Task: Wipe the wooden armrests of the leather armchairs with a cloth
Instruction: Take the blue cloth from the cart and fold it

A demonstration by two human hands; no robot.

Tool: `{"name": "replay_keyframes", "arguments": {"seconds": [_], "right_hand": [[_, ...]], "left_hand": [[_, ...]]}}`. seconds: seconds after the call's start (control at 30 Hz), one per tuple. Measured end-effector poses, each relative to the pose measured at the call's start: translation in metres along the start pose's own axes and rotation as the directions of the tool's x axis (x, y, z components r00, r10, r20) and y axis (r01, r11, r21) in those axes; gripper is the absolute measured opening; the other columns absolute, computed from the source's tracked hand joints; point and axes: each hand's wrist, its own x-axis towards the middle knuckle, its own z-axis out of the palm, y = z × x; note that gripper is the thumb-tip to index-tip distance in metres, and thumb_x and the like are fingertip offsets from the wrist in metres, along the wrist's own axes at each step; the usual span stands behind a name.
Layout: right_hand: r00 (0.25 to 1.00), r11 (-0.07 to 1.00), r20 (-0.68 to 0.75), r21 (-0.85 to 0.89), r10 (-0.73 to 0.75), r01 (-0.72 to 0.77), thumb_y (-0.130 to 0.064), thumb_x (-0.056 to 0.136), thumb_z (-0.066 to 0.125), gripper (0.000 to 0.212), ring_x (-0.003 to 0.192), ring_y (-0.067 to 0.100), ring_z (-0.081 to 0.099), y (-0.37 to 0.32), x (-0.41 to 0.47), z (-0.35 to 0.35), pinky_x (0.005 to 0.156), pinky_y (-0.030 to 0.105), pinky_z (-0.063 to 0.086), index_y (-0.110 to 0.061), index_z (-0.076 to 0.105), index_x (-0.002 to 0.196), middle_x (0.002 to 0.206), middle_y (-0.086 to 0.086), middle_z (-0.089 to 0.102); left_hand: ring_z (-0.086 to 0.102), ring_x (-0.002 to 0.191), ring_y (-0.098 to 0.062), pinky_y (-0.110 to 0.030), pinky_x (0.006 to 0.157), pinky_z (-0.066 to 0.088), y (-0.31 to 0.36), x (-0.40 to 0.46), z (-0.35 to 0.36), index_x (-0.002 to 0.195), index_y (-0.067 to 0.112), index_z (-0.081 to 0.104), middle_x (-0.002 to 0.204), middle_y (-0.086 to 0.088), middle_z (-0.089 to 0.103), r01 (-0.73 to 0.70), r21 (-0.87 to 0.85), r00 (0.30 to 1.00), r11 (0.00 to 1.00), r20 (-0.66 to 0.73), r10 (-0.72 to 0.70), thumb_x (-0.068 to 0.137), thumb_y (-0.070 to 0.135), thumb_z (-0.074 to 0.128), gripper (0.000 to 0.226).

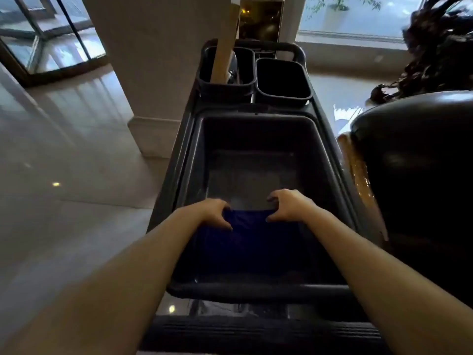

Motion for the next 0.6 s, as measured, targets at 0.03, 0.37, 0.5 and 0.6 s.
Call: {"name": "replay_keyframes", "arguments": {"seconds": [0.03, 0.37, 0.5, 0.6], "right_hand": [[0.999, 1.0, 0.038, -0.015, 0.023, -0.023, -0.042, 0.065, 0.076, 0.069, 0.109, 0.024, 0.057, 0.002, 0.002, 0.004, 0.093, 0.044, 0.048, -0.025, 0.05, 0.126, 0.123, 0.003, 0.06], [1.0, 0.996, 0.023, -0.082, 0.021, -0.019, -0.032, 0.071, 0.074, 0.07, 0.128, 0.027, 0.034, 0.038, 0.027, 0.066, 0.093, 0.045, 0.045, -0.029, 0.042, 0.134, 0.141, 0.005, 0.036], [0.999, 0.996, -0.034, -0.091, 0.007, -0.01, -0.023, 0.076, 0.069, 0.061, 0.128, 0.027, 0.03, 0.042, 0.033, 0.077, 0.091, 0.043, 0.045, -0.027, 0.045, 0.132, 0.141, 0.005, 0.035], [0.998, 0.994, -0.059, -0.111, -0.023, 0.016, -0.022, 0.078, 0.068, 0.054, 0.121, 0.026, 0.038, 0.045, 0.036, 0.077, 0.088, 0.04, 0.046, -0.026, 0.05, 0.128, 0.131, 0.004, 0.045]], "left_hand": [[0.049, 0.121, -0.024, -0.035, 0.103, 0.039, -0.001, 0.003, 0.004, 0.134, 0.016, 0.04, 0.136, -0.008, 0.049, 0.022, -0.001, 1.0, 1.0, 0.016, -0.022, 0.077, 0.034, 0.068, 0.066], [0.042, 0.126, -0.028, -0.048, 0.103, 0.039, -0.014, 0.048, 0.044, 0.132, 0.027, 0.039, 0.139, -0.005, 0.039, 0.096, 0.084, 0.986, 0.992, -0.146, -0.083, 0.075, 0.034, 0.066, 0.063], [0.025, 0.135, -0.027, -0.05, 0.105, 0.039, -0.012, 0.057, 0.061, 0.138, 0.025, 0.032, 0.146, -0.006, 0.026, 0.113, 0.052, 0.975, 0.992, -0.197, -0.101, 0.078, 0.026, 0.067, 0.07], [0.031, 0.132, -0.026, -0.046, 0.102, 0.042, -0.012, 0.056, 0.065, 0.137, 0.024, 0.035, 0.143, -0.006, 0.032, 0.105, 0.066, 0.963, 0.992, -0.256, -0.084, 0.078, 0.022, 0.068, 0.068]]}}
